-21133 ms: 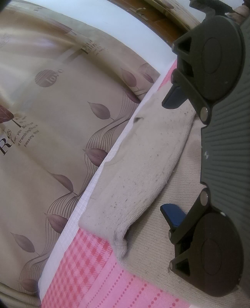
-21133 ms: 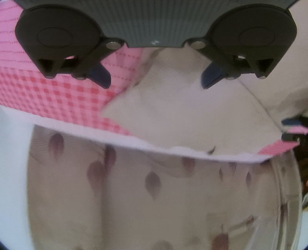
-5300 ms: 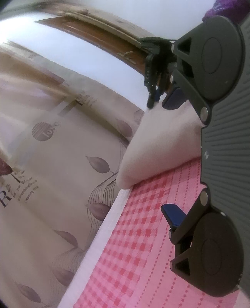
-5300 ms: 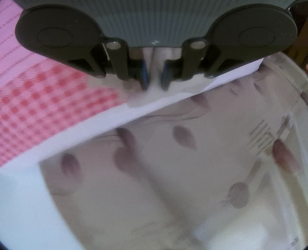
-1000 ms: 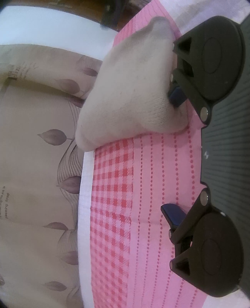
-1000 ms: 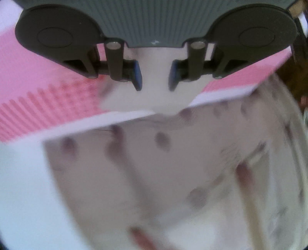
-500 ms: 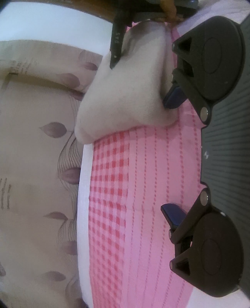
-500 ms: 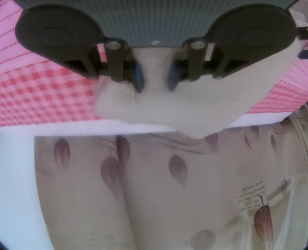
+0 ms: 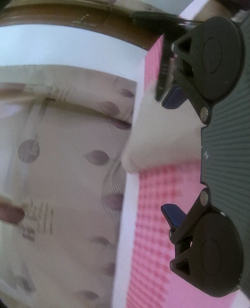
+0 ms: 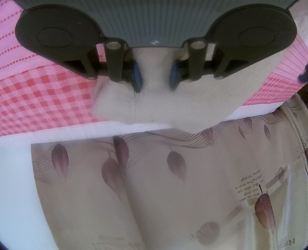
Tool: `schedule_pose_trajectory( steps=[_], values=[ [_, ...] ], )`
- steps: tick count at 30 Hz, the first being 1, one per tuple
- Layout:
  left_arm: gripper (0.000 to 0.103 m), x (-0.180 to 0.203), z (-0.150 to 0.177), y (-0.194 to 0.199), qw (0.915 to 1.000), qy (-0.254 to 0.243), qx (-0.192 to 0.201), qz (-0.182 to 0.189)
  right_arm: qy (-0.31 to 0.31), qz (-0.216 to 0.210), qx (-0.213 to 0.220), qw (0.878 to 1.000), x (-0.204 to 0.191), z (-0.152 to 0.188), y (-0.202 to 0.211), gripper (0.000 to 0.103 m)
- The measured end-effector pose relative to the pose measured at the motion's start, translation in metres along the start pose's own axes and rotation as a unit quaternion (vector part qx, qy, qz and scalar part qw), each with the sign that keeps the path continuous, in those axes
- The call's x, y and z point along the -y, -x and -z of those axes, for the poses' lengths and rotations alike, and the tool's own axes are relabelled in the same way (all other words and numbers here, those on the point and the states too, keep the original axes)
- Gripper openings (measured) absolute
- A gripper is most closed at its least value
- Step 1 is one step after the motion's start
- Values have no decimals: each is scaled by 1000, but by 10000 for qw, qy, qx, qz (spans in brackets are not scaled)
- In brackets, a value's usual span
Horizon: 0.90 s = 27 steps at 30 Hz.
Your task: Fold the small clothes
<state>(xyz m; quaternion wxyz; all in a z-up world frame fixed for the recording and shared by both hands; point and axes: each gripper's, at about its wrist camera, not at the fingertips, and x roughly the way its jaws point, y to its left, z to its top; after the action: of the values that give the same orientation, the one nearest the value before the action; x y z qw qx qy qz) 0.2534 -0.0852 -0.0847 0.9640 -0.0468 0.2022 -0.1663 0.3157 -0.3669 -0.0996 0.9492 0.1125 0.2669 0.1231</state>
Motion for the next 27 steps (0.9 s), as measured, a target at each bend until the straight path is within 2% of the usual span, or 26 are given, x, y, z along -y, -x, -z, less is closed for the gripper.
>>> schedule_pose_trajectory(
  steps=[3, 6, 9, 11, 22, 25, 27],
  values=[
    [102, 16, -7, -34, 9998, -111, -162, -80, -51, -42, 0, 10000, 2, 0, 0, 30],
    [90, 18, -1, -62, 9986, -102, -489, -154, -110, -87, 3, 9999, 4, 0, 0, 30],
    [94, 11, 11, -74, 9975, -27, -682, -180, -154, -107, 11, 9998, 5, 0, 1, 30],
    [100, 8, 15, -73, 9977, 39, -628, -244, -165, -114, 13, 9998, 5, 0, 1, 30],
    [103, 4, 19, -75, 9977, 106, -634, -212, -238, -104, 45, 9997, 5, 0, 2, 30],
    [103, 6, 19, -76, 9976, 86, -655, -217, -259, 96, -46, 9996, 0, -6, 2, 31],
    [103, 7, 19, -76, 9976, 53, -646, -242, 87, 299, -55, 9995, -16, -17, 5, 33]
  ],
)
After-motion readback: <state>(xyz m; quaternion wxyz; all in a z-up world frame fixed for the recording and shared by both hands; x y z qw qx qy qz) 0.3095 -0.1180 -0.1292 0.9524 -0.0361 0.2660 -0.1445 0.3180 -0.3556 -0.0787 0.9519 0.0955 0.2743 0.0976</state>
